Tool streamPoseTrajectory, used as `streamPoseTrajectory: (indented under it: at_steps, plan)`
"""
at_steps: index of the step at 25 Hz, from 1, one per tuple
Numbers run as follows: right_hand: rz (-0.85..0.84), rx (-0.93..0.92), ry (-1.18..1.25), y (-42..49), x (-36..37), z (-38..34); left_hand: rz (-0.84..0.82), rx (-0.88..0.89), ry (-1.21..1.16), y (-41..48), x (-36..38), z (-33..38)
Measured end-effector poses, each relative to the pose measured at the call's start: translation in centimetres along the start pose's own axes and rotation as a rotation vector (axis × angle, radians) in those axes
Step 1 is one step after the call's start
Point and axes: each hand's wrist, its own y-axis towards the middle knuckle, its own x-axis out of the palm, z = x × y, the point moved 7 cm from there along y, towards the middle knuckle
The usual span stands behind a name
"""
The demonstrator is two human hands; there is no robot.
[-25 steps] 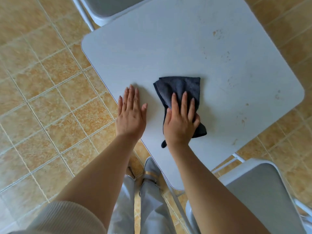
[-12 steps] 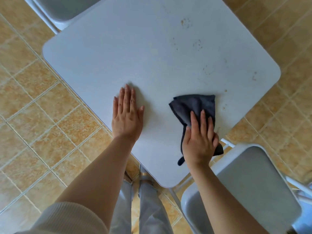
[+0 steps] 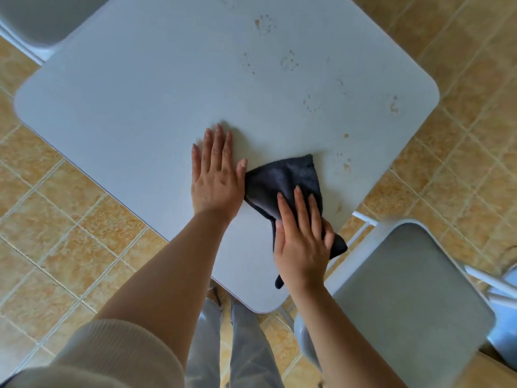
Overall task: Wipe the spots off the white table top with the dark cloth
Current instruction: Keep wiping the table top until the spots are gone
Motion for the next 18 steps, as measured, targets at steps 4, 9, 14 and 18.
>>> streamPoseTrajectory:
  at_steps: [4,9,14,18]
  plan:
    - [0.035,0.274,-0.095,2.5,-0.3,5.9,0.036,0.036,0.053,0.0,0.2,0.0]
    - [0.1,0.458,0.008,12.2,1.1,5.1,0.026,0.073,0.004,1.4,-0.3,0.6]
    - [0.07,0.17,0.019,10.4,1.4,-0.9,0.034,0.091,0.017,4.8,-1.0,1.7]
    - [0.064,0.125,-0.026,4.9,0.0,2.6,0.022,0.091,0.046,5.5,-0.3,1.7]
